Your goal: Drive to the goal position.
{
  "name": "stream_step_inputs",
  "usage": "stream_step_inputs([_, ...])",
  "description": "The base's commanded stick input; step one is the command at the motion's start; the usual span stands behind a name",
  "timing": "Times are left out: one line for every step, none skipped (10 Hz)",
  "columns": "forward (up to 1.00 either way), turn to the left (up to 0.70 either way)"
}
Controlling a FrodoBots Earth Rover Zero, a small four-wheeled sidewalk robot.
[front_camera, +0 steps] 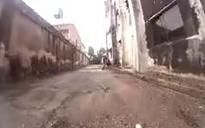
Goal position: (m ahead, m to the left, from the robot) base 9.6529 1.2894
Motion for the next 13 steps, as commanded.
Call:
stream_step_inputs([0.85, 0.0])
stream_step_inputs([0.85, 0.0])
stream_step_inputs([0.85, 0.0])
stream_step_inputs([0.85, 0.0])
stream_step_inputs([0.85, 0.0])
stream_step_inputs([0.85, 0.0])
stream_step_inputs([0.85, 0.0])
stream_step_inputs([0.85, 0.0])
stream_step_inputs([0.85, 0.06])
stream_step_inputs([0.85, 0.15])
stream_step_inputs([0.85, 0.24])
stream_step_inputs([0.85, 0.0])
stream_step_inputs([0.85, 0.0])
